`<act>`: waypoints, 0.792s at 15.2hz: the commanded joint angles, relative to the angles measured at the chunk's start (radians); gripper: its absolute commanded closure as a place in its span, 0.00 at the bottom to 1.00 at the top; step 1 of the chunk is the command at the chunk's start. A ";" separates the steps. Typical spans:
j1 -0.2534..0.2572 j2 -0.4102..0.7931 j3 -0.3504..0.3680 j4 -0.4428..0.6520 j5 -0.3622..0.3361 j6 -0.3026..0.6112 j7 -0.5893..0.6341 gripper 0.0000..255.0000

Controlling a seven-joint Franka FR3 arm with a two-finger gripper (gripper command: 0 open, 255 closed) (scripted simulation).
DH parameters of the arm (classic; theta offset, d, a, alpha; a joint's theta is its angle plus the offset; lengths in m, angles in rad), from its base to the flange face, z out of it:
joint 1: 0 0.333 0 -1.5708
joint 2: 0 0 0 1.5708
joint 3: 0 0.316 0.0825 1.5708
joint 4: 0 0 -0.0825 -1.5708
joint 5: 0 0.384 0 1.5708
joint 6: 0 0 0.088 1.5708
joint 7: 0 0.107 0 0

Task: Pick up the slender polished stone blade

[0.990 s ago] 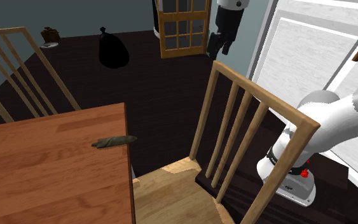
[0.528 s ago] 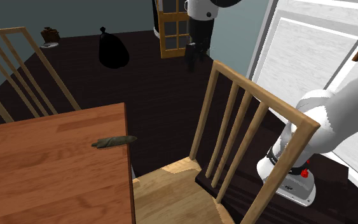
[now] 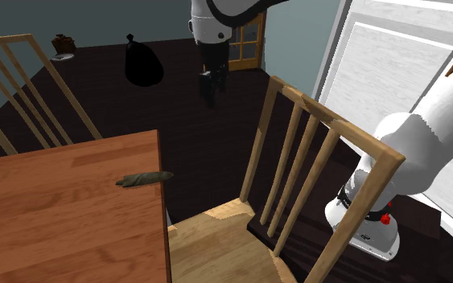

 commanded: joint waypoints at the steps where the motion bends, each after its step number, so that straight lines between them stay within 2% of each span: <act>1: 0.018 0.061 0.024 0.046 -0.003 0.000 -0.007 0.00; 12: 0.131 0.415 0.143 0.339 -0.074 -0.032 -0.031 0.00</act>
